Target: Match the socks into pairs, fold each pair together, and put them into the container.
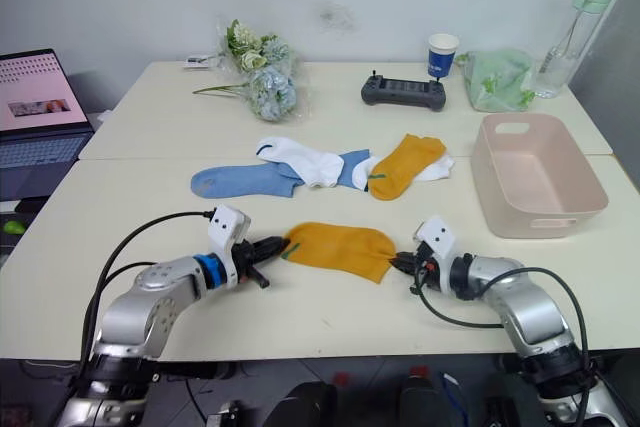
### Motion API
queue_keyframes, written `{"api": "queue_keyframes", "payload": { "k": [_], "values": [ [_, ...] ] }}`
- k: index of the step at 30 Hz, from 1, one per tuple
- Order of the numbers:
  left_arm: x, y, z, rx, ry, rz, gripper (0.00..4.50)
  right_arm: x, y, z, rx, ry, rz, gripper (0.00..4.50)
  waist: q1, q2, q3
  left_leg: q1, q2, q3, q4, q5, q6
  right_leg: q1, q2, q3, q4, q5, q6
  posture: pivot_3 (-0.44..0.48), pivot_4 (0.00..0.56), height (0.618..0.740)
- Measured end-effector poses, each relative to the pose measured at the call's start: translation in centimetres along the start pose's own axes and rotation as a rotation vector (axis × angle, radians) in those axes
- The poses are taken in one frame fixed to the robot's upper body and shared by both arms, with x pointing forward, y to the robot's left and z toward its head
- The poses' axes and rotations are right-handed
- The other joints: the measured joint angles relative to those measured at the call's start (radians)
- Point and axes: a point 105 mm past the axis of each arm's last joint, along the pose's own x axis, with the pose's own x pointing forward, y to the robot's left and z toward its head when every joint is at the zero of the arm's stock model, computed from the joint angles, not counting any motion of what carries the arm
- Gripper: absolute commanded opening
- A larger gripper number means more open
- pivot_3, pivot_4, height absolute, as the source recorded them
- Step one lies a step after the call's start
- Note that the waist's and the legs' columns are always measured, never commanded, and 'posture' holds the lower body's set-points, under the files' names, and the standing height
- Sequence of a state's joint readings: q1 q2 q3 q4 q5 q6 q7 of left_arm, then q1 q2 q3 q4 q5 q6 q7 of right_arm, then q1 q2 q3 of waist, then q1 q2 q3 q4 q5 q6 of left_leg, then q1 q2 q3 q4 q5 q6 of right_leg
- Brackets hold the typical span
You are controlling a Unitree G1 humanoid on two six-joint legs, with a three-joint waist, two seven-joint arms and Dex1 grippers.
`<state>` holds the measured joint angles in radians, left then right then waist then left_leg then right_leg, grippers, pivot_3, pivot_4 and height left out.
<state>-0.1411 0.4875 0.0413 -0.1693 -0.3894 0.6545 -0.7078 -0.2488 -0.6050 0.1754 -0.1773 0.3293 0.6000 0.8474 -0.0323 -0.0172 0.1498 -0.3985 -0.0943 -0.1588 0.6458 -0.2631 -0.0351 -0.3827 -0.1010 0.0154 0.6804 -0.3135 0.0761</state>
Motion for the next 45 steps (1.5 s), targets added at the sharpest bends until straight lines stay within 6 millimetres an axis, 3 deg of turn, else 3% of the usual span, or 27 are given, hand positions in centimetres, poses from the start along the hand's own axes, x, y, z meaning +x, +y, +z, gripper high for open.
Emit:
{"api": "queue_keyframes", "payload": {
  "k": [5,10,13,16,19,21,26,32,35,38,40,43,45],
  "values": [
    [-1.1,-4.3,-0.9,-0.064,0.023,-0.059,0.00,-2.3,-0.3,-0.6,-0.030,0.100,0.091,0.03,0.003,0.000,0.000,0.001,0.000,0.000,0.000,0.000,0.000,0.002,0.000,-0.001,0.000,0.000,0.000,0.000,0.150,0.740],
    [-0.5,-4.9,-1.3,-0.076,0.015,-0.006,0.00,-2.7,-1.6,-0.8,-0.029,0.111,0.093,0.03,0.004,0.000,0.000,0.002,0.001,0.001,0.000,0.000,0.000,0.003,0.000,-0.001,0.000,0.000,0.000,0.000,0.150,0.740],
    [-0.4,-4.6,-1.5,-0.069,0.018,0.017,0.00,-2.5,-2.2,-0.9,-0.033,0.099,0.084,0.81,0.004,0.000,0.000,0.002,0.001,0.001,0.000,0.000,0.000,0.003,0.000,-0.001,-0.001,0.000,0.000,0.000,0.150,0.740],
    [-0.6,-4.6,-1.9,-0.062,0.025,0.015,0.65,-2.6,-2.1,-1.0,-0.034,0.100,0.106,1.83,0.004,0.000,0.000,0.002,0.001,0.001,0.000,0.000,0.000,0.003,0.000,-0.001,-0.001,0.000,0.000,0.000,0.150,0.740],
    [-1.2,-4.6,-2.0,-0.052,0.031,0.003,1.61,-3.0,-2.3,-0.7,-0.023,0.086,0.099,2.93,0.004,0.000,0.000,0.002,0.001,0.001,0.000,0.000,0.000,0.003,0.000,-0.001,-0.001,0.000,0.000,0.000,0.150,0.740],
    [-1.9,-4.0,-1.8,-0.039,0.033,0.012,2.22,-3.6,-2.9,-0.3,0.002,0.066,0.071,2.94,0.004,0.000,0.000,0.002,0.001,0.000,0.000,0.000,0.000,0.003,0.000,-0.001,-0.001,0.000,0.000,0.000,0.150,0.740],
    [-3.0,-0.8,0.3,0.023,-0.004,0.058,2.22,-3.9,-3.9,0.7,0.058,0.011,0.004,2.94,0.005,0.000,0.000,0.002,0.001,0.001,0.000,0.000,0.000,0.003,0.000,-0.001,-0.001,0.000,0.000,0.000,0.150,0.740],
    [-1.1,-1.2,0.8,0.112,-0.019,-0.012,2.22,-2.6,-4.0,1.3,0.036,-0.039,-0.031,2.94,0.004,0.000,0.000,0.001,0.001,0.001,0.000,0.000,0.000,0.002,0.000,-0.001,-0.001,0.000,0.000,0.000,0.150,0.740],
    [-0.5,-2.2,1.7,0.165,-0.055,-0.071,2.22,-2.2,-3.2,2.5,-0.020,-0.079,-0.008,2.94,0.003,0.000,0.000,0.001,0.001,0.001,0.000,0.000,0.000,0.002,0.000,-0.001,-0.001,0.000,0.000,0.000,0.150,0.740],
    [0.2,-3.8,2.3,0.255,-0.080,-0.147,1.60,-1.4,-1.3,4.1,-0.098,-0.134,0.048,2.33,0.003,0.000,0.000,0.001,0.001,0.001,0.000,0.000,0.000,0.002,0.000,-0.001,-0.001,0.000,0.000,0.000,0.150,0.740],
    [0.6,-4.9,1.9,0.298,-0.068,-0.195,0.96,-0.5,-0.3,4.2,-0.127,-0.154,0.072,1.62,0.003,0.000,0.000,0.001,0.001,0.001,0.000,0.000,0.000,0.002,0.000,-0.001,-0.001,0.000,0.000,0.000,0.150,0.740],
    [1.4,-5.3,0.5,0.340,-0.017,-0.218,0.00,0.6,0.5,2.9,-0.191,-0.112,0.075,0.51,0.003,0.000,0.000,0.001,0.000,0.000,0.000,0.000,0.000,0.002,0.000,-0.001,-0.001,0.000,0.000,0.000,0.150,0.740],
    [1.8,-5.0,-0.7,0.351,0.026,-0.210,0.00,1.1,0.7,1.8,-0.218,-0.078,0.066,0.02,0.003,0.000,0.000,0.001,0.000,0.001,0.000,0.000,0.000,0.002,0.000,-0.001,-0.001,0.000,0.000,0.000,0.150,0.740]
  ]
}}
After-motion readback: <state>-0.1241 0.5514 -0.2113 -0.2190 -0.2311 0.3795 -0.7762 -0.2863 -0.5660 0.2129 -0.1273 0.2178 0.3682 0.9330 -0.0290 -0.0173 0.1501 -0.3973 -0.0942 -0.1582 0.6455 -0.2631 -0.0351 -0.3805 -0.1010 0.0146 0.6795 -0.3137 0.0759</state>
